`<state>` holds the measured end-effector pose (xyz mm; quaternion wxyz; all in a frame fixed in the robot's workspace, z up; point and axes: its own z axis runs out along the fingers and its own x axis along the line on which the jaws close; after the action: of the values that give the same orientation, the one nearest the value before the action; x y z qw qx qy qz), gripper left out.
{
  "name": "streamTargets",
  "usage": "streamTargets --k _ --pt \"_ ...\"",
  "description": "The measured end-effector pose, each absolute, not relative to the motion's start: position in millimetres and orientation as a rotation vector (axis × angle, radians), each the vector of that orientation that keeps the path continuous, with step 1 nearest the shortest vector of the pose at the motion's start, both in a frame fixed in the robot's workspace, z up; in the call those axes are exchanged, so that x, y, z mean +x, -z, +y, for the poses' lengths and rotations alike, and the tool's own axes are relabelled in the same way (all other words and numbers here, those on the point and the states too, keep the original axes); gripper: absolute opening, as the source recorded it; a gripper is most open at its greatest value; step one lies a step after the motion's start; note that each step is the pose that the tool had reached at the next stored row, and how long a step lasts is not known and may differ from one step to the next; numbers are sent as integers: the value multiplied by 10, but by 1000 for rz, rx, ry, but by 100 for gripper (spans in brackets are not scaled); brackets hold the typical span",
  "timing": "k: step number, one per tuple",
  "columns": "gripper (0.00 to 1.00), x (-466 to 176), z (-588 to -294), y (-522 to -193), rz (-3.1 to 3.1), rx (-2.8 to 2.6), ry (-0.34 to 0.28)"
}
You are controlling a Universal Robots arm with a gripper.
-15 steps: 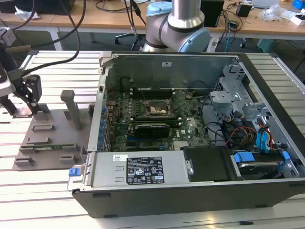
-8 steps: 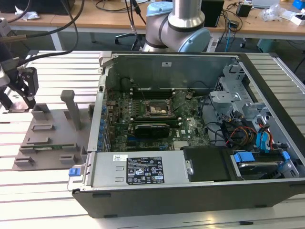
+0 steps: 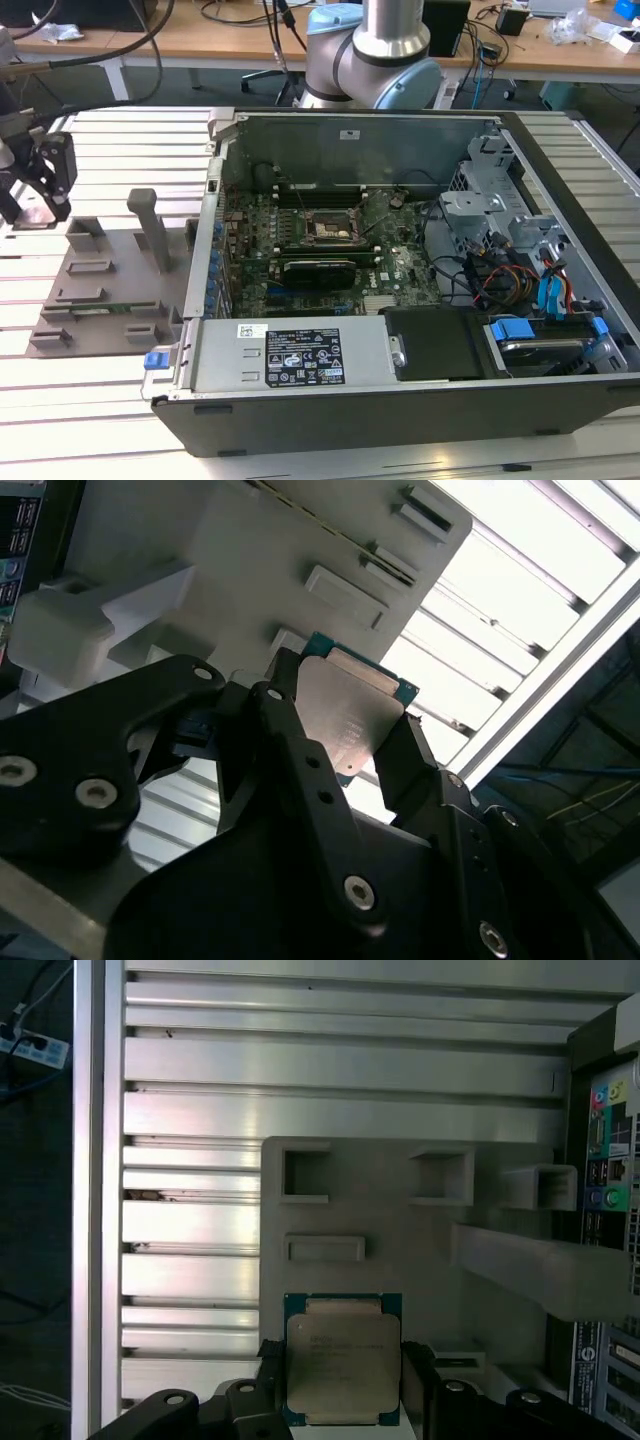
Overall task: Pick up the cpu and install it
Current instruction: 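Pick up the cpu and move it towards the insertion slot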
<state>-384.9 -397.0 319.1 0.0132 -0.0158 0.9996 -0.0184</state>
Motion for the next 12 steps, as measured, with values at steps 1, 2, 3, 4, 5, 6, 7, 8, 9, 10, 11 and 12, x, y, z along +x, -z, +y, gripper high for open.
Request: streamTargets --k 1,2,3,4,5,6,7,8,9,10,11,12 --pt "55 -3849 -3970 -3203 3114 -49 57" --pt "55 -3849 -3970 -3216 3114 -49 57" --pt "55 -3849 -3970 -3229 3114 -49 57" --pt "55 -3849 -3970 -3254 3114 -49 57" --pt "55 -3849 -3970 -3263 3114 -49 57" --pt "55 -3849 -3970 -3276 3114 -49 57" --pt "55 -3849 -3970 -3297 3114 -49 57" --pt "55 -3849 -3970 -3310 3114 -49 57" --pt "55 -3849 -3970 -3320 3114 -49 57" --pt "55 -3849 -3970 -3333 3114 -49 57" --pt "55 -3849 -3970 -3343 3114 -49 57" --pt "55 -3849 -3970 -3356 3114 -49 57"
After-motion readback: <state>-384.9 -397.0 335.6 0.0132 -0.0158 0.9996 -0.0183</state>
